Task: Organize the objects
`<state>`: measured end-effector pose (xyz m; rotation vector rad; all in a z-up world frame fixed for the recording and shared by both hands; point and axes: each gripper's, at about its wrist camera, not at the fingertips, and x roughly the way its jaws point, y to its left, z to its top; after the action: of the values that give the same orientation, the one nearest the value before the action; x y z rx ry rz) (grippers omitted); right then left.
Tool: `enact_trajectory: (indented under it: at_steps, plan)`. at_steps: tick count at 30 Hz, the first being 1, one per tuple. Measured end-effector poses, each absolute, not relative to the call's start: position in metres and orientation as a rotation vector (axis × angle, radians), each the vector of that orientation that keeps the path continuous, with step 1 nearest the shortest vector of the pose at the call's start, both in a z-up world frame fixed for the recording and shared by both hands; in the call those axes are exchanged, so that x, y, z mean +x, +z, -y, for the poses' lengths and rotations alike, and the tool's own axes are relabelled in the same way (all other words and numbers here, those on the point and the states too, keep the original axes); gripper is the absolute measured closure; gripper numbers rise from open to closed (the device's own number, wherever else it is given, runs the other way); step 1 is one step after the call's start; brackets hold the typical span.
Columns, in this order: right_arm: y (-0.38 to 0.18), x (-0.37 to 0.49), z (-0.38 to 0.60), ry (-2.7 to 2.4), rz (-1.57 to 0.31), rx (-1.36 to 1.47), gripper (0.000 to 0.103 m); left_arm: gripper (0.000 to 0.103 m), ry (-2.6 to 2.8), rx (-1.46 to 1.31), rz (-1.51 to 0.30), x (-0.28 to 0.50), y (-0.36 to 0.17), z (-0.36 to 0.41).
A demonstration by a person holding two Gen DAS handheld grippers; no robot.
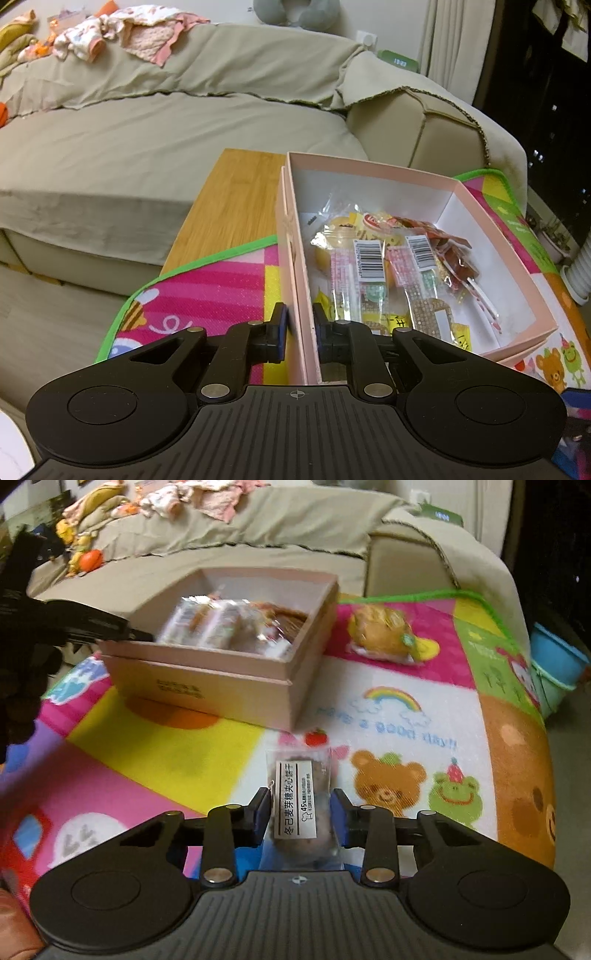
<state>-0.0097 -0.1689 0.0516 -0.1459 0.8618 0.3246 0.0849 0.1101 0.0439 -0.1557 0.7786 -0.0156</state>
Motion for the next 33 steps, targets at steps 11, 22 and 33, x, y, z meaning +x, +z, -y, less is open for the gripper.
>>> enact_trajectory:
  at_steps: [11,22,33]
  plan:
    - [0.101,-0.011,0.152,0.382,-0.769,-0.168,0.071,0.086,-0.020,-0.166,-0.773,0.083,0.044,-0.112]
    - [0.036,-0.009,0.128,0.373,-0.833,-0.175,0.065,0.087,-0.019,-0.163,-0.774,0.083,0.044,-0.114]
    - [0.130,-0.018,0.135,0.437,-0.632,-0.108,0.064,0.086,-0.021,-0.165,-0.773,0.083,0.043,-0.114]
